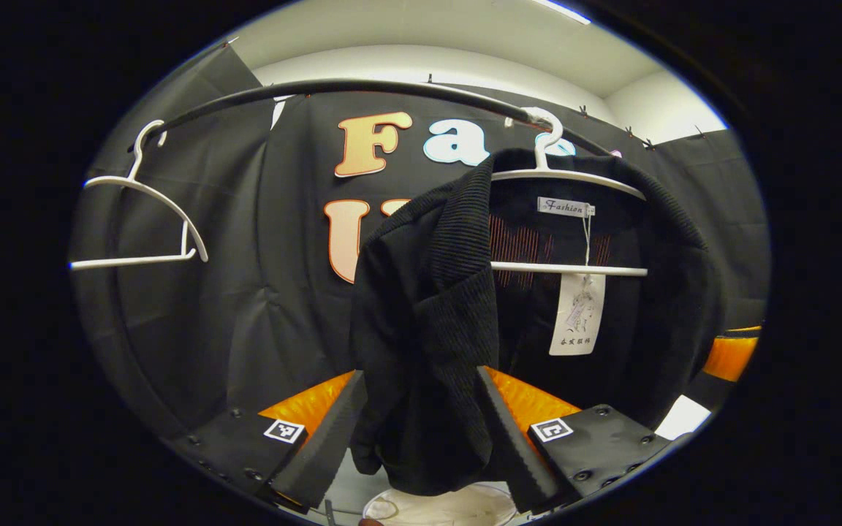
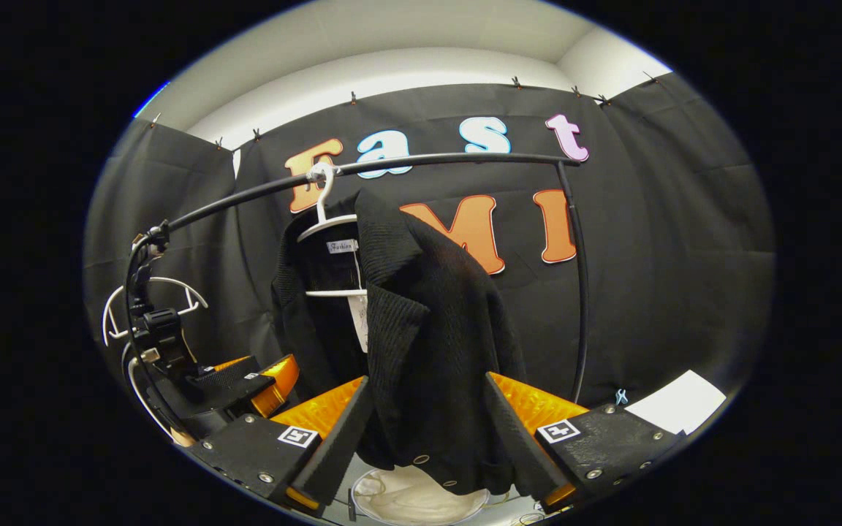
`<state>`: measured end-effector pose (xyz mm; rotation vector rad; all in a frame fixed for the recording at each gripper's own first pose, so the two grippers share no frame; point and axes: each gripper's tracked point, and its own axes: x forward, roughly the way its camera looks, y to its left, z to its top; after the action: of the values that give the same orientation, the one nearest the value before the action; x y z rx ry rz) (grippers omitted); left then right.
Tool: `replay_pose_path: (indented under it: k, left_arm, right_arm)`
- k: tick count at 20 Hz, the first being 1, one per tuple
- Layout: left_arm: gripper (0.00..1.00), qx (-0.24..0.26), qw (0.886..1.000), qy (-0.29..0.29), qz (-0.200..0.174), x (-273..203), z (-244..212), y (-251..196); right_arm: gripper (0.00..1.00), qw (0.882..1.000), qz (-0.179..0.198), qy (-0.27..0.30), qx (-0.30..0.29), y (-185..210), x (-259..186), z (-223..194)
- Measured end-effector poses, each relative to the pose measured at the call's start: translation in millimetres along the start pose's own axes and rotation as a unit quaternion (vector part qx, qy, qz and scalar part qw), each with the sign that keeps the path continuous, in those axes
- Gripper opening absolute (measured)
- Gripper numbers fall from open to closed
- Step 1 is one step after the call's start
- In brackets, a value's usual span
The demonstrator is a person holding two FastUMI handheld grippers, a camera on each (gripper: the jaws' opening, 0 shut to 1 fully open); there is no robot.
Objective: Grasp the clothes on the hanger with both hands and then place them into the laundry hamper below.
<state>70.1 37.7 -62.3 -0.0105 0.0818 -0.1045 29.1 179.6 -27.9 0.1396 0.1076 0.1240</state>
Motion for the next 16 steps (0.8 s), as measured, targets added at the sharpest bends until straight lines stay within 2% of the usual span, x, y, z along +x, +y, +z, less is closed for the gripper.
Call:
replay_pose_path:
  k: [2,4,9,10,11,12,13,14,15,16]
  left_arm:
    - [0.93,0.0,1.0,0.001,-0.007,11.5,-1.8,0.4]
    - [1.0,0.007,1.0,0.004,-0.013,22.3,-5.6,1.5]
    - [0.98,0.021,0.999,0.017,-0.041,49.3,-15.9,-7.6]
    - [0.96,0.022,0.999,0.018,-0.043,49.0,-15.8,-8.8]
    - [0.94,0.02,0.998,0.014,-0.05,48.7,-14.0,-11.2]
    - [1.0,0.014,0.998,0.008,-0.058,49.5,-12.0,-14.3]
    - [0.94,0.008,0.998,0.007,-0.066,52.6,-12.6,-16.3]
    - [0.94,0.006,0.997,0.012,-0.07,57.2,-15.0,-16.8]
    - [0.94,0.002,0.997,0.016,-0.072,62.7,-16.0,-16.0]
    - [0.94,-0.004,0.997,0.017,-0.076,68.6,-16.6,-16.3]
  right_arm:
    - [0.93,1.0,-0.016,0.002,-0.01,-1.8,15.3,-3.8]
    - [0.94,0.999,-0.032,0.01,-0.014,-5.5,33.3,-11.1]
    - [0.93,0.999,-0.038,0.019,-0.011,-5.7,74.3,-19.7]
    - [1.0,0.999,-0.041,0.02,-0.016,-7.4,78.7,-20.5]
    - [1.0,0.999,-0.041,0.021,-0.019,-7.3,84.1,-21.1]
    - [1.0,0.999,-0.041,0.023,-0.019,-6.6,87.3,-22.6]
    - [0.84,0.999,-0.04,0.023,-0.017,-5.4,90.1,-23.3]
    - [0.92,0.999,-0.039,0.022,-0.016,-5.8,93.8,-23.0]
    - [0.9,0.999,-0.038,0.022,-0.016,-5.5,96.2,-23.2]
    - [0.96,0.999,-0.037,0.021,-0.014,-4.6,98.8,-23.0]
